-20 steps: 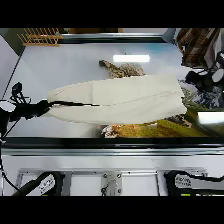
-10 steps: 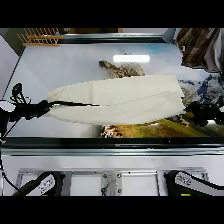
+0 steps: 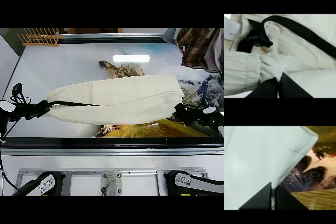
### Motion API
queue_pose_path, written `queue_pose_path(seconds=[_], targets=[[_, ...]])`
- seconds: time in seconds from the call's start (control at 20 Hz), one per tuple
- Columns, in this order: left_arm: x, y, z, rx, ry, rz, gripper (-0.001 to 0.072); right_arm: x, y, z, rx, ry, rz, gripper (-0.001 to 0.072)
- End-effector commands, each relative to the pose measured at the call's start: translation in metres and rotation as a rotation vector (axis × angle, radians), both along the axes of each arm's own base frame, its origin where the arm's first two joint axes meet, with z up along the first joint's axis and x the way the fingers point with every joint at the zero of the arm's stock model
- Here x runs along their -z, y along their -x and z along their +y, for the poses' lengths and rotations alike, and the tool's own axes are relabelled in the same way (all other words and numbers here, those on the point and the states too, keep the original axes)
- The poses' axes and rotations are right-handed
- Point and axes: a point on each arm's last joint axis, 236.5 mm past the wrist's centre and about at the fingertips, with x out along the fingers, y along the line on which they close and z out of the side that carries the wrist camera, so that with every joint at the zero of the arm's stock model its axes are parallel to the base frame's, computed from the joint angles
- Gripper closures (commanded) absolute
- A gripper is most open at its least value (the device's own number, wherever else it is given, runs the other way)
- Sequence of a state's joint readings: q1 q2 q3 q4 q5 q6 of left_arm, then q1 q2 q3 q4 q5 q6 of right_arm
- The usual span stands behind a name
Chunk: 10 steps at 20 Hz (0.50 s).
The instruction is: Fold the clothes and pants, and hang the long-sleeved shirts on hangers.
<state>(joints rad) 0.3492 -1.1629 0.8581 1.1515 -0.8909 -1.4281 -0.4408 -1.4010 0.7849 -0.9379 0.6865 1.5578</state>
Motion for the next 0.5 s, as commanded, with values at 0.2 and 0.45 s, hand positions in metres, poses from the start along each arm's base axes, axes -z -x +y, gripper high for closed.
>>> queue_pose_path(seconds=[0.2, 0.45], targets=[[-0.082, -0.075, 0.018, 0.013, -0.050, -0.175, 0.0695, -0.120, -0.072, -0.024, -0.237, 0.233, -0.099, 0.0701], [-0.208, -0.149, 0.020, 0.079, -0.094, -0.374, 0.0695, -0.284, -0.133, -0.036, -0.242, 0.445, -0.332, 0.0700]])
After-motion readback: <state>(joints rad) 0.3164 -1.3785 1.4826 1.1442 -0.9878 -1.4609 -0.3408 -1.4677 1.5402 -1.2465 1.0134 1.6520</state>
